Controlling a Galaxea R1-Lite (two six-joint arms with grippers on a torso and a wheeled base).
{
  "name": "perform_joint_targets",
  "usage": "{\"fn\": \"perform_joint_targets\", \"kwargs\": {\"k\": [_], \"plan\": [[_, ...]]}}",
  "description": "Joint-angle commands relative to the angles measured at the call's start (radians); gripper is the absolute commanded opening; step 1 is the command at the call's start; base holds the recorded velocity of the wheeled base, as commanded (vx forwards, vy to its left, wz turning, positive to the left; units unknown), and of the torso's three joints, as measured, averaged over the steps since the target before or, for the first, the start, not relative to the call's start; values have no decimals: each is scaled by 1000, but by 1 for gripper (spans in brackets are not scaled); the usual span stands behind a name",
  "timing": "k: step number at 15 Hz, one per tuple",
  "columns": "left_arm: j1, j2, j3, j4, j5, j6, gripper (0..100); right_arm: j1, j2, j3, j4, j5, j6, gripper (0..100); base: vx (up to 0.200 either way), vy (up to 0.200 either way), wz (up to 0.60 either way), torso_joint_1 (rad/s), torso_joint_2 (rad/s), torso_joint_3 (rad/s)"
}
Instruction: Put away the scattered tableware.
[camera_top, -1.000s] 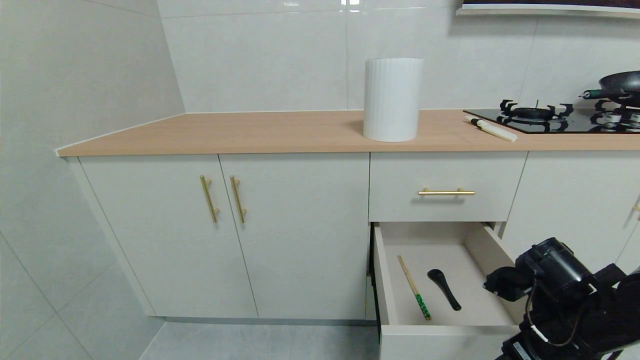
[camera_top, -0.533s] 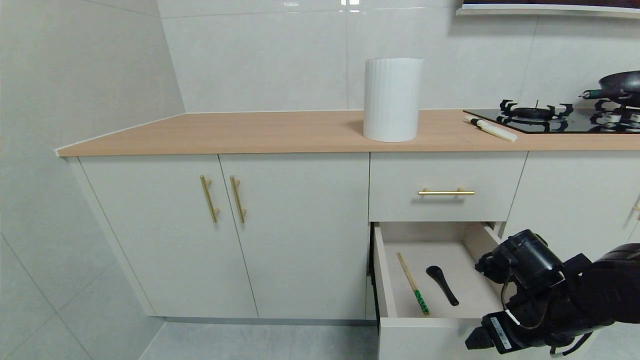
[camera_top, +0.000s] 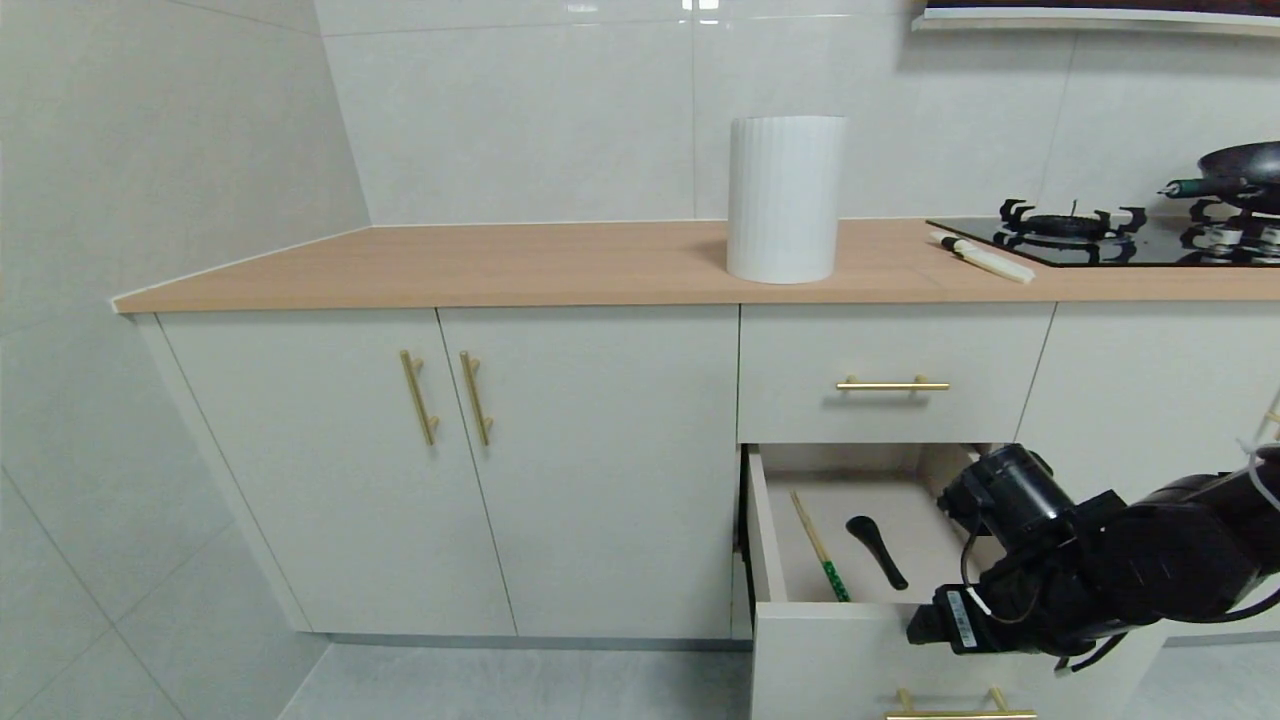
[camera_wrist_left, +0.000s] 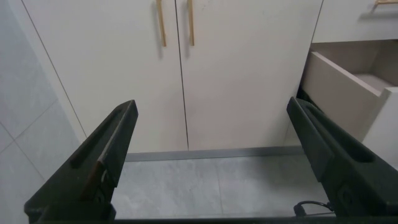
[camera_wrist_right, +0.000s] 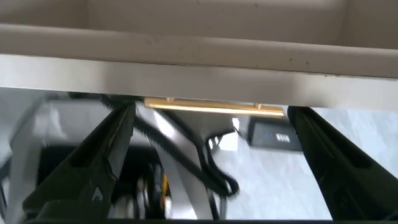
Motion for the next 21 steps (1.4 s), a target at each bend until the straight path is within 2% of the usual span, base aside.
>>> {"fn": "perform_joint_targets", "kwargs": {"k": [1,9,13,21], "plan": [[0,1,0,0,0,0,100,0,28,3,-31,-14,12,100,0,0,0,0,0,0],[0,1,0,0,0,0,100,-6,138,9,-258,-96,34,100,0,0,0,0,0,0],[0,1,0,0,0,0,100,-20,229,0,-433,-119,20,100,0,0,0,0,0,0],[0,1,0,0,1,0,100,-72,413,-121,-703,-121,-63,100,0,0,0,0,0,0]]}}
